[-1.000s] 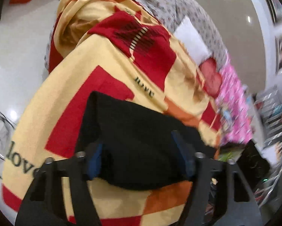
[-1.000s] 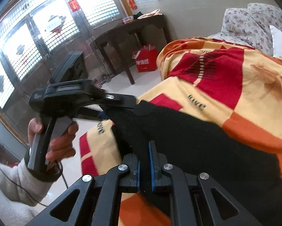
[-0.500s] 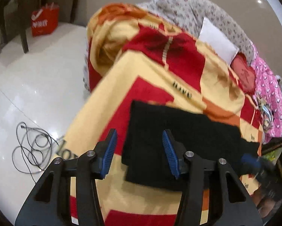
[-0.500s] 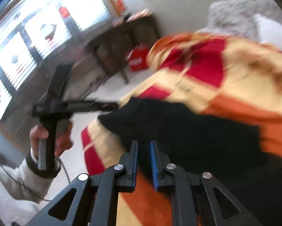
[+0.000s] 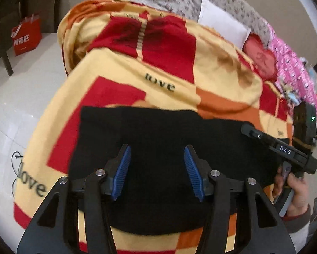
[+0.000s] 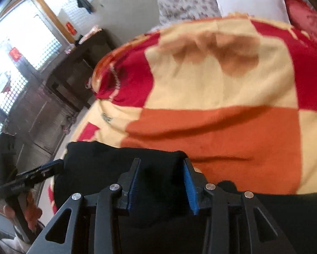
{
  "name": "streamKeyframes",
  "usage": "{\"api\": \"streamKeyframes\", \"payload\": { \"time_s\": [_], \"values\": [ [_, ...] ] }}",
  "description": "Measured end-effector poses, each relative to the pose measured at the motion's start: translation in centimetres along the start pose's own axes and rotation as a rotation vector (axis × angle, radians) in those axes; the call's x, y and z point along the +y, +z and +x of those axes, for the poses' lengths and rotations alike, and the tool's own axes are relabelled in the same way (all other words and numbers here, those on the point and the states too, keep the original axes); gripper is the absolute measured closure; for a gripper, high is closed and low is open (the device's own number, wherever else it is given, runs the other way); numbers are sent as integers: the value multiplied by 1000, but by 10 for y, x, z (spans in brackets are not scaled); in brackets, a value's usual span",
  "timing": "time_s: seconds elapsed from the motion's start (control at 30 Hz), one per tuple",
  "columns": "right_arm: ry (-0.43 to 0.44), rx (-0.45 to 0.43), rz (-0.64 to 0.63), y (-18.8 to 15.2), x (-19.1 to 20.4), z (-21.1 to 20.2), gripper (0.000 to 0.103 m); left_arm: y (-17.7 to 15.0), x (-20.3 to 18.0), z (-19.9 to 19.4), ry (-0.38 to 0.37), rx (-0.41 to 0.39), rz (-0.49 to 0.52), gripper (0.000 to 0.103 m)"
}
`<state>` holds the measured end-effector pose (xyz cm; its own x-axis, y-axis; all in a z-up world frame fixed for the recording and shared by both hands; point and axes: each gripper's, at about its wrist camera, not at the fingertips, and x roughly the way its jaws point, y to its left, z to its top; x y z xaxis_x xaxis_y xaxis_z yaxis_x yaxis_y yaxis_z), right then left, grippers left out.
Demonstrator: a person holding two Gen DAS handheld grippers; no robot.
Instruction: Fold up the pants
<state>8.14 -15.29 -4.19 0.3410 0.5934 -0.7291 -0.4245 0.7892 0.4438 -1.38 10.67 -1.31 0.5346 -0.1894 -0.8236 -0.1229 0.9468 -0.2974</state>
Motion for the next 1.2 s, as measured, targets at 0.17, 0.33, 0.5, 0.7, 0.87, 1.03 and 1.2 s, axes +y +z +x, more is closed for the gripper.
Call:
{"api": "streamKeyframes", "payload": {
  "time_s": [0.17,0.33,0.5,0.7,0.87,1.03,1.2],
  "values": [
    [-72,-60,-75,2,13,-13,94,1,-8,11,77,-21,21,51],
    [-212,-45,-119,4,15,11,94,2,-11,24,133,-44,42,51],
    [-191,-63,-88,4,9,5,94,3,-17,27,181,-50,68,51],
    [-190,-115,-92,-9,13,-39,87,2,-24,14,167,-54,52,51],
    [-179,-123,-121,-36,18,-71,84,-1,-46,4,138,-86,82,51],
    [-193,-84,-112,-62,10,-75,83,-7,-75,13,93,-66,127,51],
    [-217,-67,-79,-83,-9,-67,82,-17,-93,37,116,-24,154,51]
  ]
}}
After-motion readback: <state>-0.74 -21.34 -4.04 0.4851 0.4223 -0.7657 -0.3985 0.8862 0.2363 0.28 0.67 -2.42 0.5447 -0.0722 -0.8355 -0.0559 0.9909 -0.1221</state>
